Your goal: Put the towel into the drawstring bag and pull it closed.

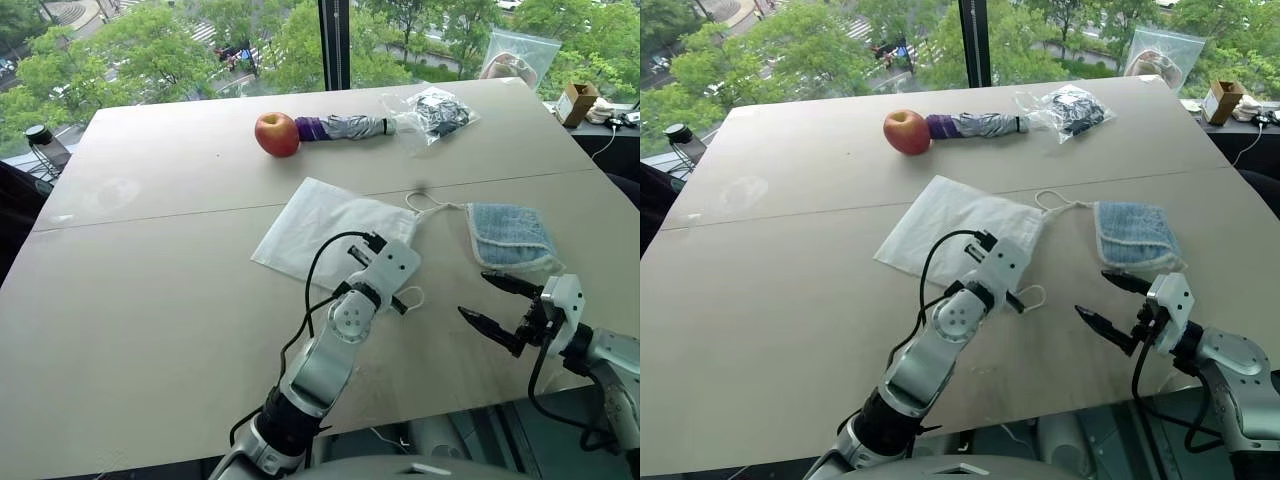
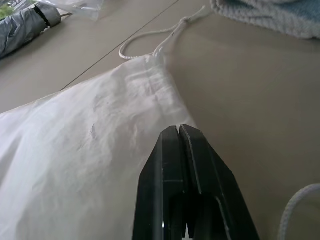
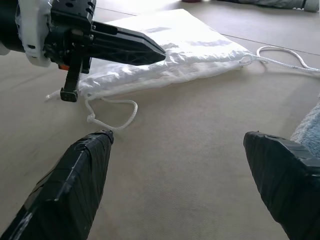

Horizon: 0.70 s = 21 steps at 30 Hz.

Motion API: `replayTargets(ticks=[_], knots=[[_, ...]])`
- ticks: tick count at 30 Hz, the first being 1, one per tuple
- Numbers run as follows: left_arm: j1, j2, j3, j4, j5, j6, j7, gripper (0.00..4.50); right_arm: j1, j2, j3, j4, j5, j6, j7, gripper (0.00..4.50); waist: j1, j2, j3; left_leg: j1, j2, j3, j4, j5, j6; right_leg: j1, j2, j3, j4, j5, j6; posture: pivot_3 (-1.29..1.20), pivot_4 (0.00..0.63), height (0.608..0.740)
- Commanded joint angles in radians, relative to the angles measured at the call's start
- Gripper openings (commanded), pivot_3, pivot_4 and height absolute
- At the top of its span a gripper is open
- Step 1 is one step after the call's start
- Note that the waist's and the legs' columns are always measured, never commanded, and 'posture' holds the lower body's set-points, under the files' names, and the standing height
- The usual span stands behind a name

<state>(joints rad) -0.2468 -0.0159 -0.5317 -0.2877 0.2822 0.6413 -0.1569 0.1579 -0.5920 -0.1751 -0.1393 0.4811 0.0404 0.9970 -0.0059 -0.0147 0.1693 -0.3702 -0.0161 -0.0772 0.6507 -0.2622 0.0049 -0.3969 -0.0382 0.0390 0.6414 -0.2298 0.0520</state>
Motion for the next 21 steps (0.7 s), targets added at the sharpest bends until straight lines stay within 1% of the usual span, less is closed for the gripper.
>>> replayTargets(ticks=[1,2,3,4,5,9,17,21], knots=[[0.012,-0.038,0.016,-0.062,-0.041,-0.005,-0.013,0.83,0.002,-0.002,-0.022,-0.02,0.005,-0.012,-0.005,4.5,0.0,0.0,0.0,0.0,0.0,0.0,0.0,0.0,0.0,0.0,0.0,0.0,0.0,0.0,0.0,0.0,0.15,0.74],[0.008,-0.037,0.015,-0.049,-0.042,-0.003,-0.016,1.45,0.003,-0.001,-0.022,-0.022,0.006,-0.011,-0.007,4.5,0.0,0.0,0.0,0.0,0.0,0.0,0.0,0.0,0.0,0.0,0.0,0.0,0.0,-0.001,0.001,0.0,0.15,0.74],[-0.001,-0.037,0.013,-0.029,-0.04,-0.002,-0.013,1.67,0.005,-0.001,-0.023,-0.023,0.006,-0.011,-0.007,4.5,-0.001,0.0,0.0,0.0,0.0,0.0,0.0,0.0,0.0,0.0,0.0,0.0,0.0,-0.001,0.002,0.0,0.15,0.74],[-0.01,-0.038,0.012,-0.014,-0.037,0.008,-0.012,2.24,0.007,-0.002,-0.023,-0.024,0.006,-0.011,-0.008,4.5,-0.001,0.0,0.0,0.0,0.0,0.0,0.0,0.0,0.0,0.0,0.0,0.0,0.0,-0.002,0.003,0.0,0.15,0.74],[-0.02,-0.036,0.008,-0.001,-0.03,0.019,-0.012,2.45,0.009,-0.002,-0.024,-0.025,0.006,-0.011,-0.007,4.5,-0.001,0.0,0.0,0.0,0.0,0.0,0.0,0.0,0.0,0.0,0.0,0.0,0.0,-0.002,0.003,0.0,0.15,0.74],[-0.05,-0.035,-0.016,0.013,0.018,0.075,0.009,2.45,0.016,-0.009,-0.033,-0.028,0.011,-0.009,-0.005,4.5,-0.001,0.0,0.0,0.0,-0.001,0.0,0.001,0.0,0.0,0.0,0.0,0.0,0.0,-0.002,0.003,0.0,0.15,0.74],[-0.095,-0.053,-0.031,0.064,0.041,0.201,0.012,2.45,0.025,-0.012,-0.029,-0.039,0.01,-0.006,-0.004,4.5,-0.002,0.0,0.0,0.0,-0.002,0.0,0.001,0.0,0.0,0.0,0.0,-0.001,0.0,-0.002,0.003,0.0,0.15,0.74],[-0.106,-0.041,-0.054,0.061,0.07,0.25,0.018,2.45,0.013,-0.016,-0.027,-0.03,0.01,-0.004,0.003,4.5,-0.002,0.0,0.0,0.0,-0.002,0.0,0.001,0.0,0.0,0.0,0.0,-0.001,0.0,-0.002,0.003,0.0,0.15,0.74]])
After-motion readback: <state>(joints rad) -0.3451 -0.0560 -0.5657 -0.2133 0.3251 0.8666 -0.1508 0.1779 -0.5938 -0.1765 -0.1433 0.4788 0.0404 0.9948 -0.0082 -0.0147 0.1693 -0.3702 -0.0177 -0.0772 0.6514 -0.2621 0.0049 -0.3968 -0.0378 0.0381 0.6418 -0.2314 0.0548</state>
